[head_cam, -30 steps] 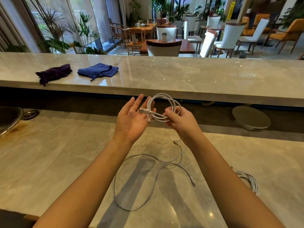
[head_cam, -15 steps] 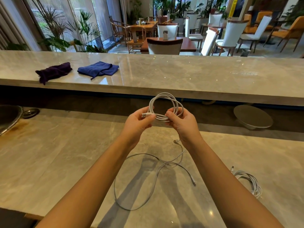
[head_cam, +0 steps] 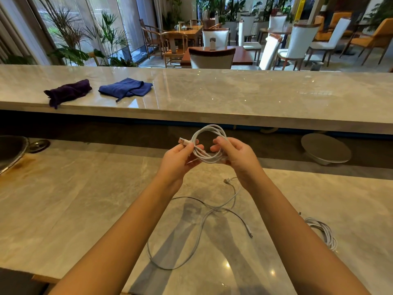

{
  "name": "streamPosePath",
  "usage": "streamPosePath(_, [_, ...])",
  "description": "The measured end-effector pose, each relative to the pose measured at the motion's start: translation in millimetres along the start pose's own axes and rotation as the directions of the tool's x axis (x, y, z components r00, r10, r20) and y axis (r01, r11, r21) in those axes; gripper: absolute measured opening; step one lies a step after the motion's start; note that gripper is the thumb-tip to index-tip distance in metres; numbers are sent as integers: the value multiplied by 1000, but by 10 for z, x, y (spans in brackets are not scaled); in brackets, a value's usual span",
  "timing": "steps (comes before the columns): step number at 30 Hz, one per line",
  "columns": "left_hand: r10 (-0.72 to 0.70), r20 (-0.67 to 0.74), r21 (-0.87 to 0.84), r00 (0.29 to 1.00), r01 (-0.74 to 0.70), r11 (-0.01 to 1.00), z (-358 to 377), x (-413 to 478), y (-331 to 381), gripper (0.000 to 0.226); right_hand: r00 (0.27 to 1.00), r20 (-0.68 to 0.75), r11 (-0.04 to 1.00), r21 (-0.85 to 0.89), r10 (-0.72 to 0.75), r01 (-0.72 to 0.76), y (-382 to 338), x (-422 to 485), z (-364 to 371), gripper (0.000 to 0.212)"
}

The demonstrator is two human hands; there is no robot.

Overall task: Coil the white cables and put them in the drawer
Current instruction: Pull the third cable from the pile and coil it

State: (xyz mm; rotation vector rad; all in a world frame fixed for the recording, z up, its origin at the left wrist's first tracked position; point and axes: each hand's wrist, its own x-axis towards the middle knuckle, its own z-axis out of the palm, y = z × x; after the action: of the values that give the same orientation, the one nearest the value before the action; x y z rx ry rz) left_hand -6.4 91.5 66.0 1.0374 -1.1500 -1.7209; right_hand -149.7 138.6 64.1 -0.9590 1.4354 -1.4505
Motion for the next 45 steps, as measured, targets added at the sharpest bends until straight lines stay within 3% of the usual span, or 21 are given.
streamPosePath(7, [-150, 73, -392, 986, 166, 905, 231, 52, -80, 25, 993, 76, 981, 160, 96, -107, -43, -85, -331, 22])
streamPosePath(11, [-210, 105, -440, 972, 235, 867, 510, 40, -230, 26, 980, 29, 921, 336, 197, -196, 39, -205, -515, 21])
streamPosePath(14, [-196, 110, -366, 974, 223, 903, 680, 30, -347, 24, 977, 6, 892, 408, 214, -197, 80, -283, -627, 19])
streamPosePath(17, [-85, 38, -72, 996, 88, 994, 774, 3, -436, 25, 975, -7, 873, 446, 224, -197, 143, -316, -674, 21])
streamPosePath(19, [3, -18, 53, 1000, -2, 999, 791, -9, -476, 24, 978, 10, 847, 499, 209, -186, 187, -321, -683, 21])
streamPosePath(25, [21, -96, 137, 995, -8, 990, 699, 34, -560, 24, 977, 12, 784, 595, 215, -179, 211, -291, -717, 17])
streamPosePath(28, [12, -87, 87, 996, -5, 996, 642, 62, -560, 24, 982, 13, 817, 553, 188, -164, 212, -264, -693, 10])
streamPosePath(30, [-128, -38, -30, 991, 127, 991, 621, 101, -541, 23, 991, 8, 862, 493, 136, -122, 234, -239, -672, 10])
streamPosePath(33, [-362, 99, -175, 927, 374, 911, 581, 144, -510, 31, 997, -32, 921, 385, 76, -57, 316, -189, -633, 14])
streamPosePath(37, [-484, 264, -258, 834, 545, 798, 548, 96, -493, 36, 991, -130, 981, 192, 7, 18, 424, -143, -562, 14])
streamPosePath(45, [-458, 277, -134, 844, 506, 852, 652, 83, -669, 35, 958, -283, 997, 75, 55, -36, 567, -168, -734, 17])
